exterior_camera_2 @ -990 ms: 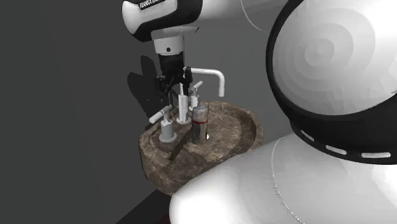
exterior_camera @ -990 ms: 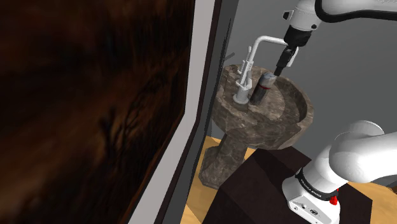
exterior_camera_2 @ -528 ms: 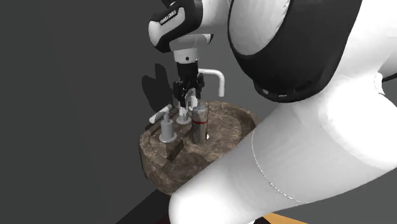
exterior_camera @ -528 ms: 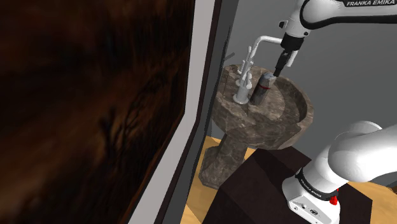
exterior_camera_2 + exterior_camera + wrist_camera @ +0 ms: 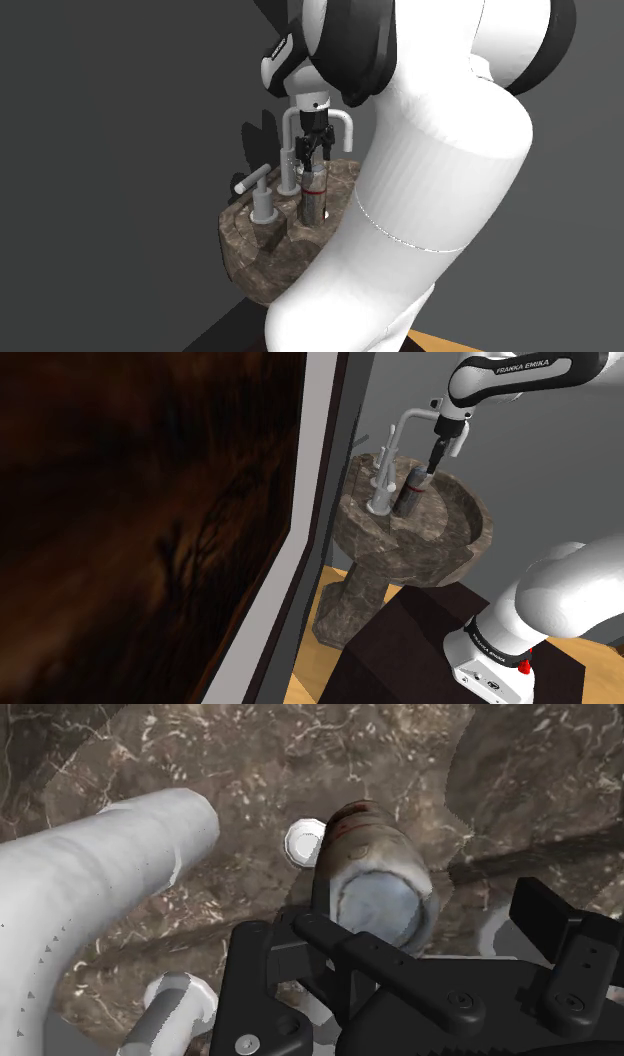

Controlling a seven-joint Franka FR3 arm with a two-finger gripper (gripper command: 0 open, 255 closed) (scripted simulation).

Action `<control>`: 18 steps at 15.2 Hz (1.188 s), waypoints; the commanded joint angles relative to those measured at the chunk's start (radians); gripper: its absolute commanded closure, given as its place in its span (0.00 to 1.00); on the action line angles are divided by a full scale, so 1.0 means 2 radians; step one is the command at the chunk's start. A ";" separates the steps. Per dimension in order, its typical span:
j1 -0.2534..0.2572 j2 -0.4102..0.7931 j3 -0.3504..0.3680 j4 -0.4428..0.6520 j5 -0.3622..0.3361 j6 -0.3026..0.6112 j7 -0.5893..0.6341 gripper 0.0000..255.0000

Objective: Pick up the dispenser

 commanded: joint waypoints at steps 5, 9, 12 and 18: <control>-0.003 0.032 -0.018 -0.006 0.005 0.035 -0.023 0.00; -0.003 0.040 -0.021 -0.024 0.006 0.060 -0.022 0.00; -0.003 0.045 -0.023 -0.022 0.008 0.064 -0.025 1.00; -0.006 0.036 -0.023 -0.037 0.003 0.070 -0.024 1.00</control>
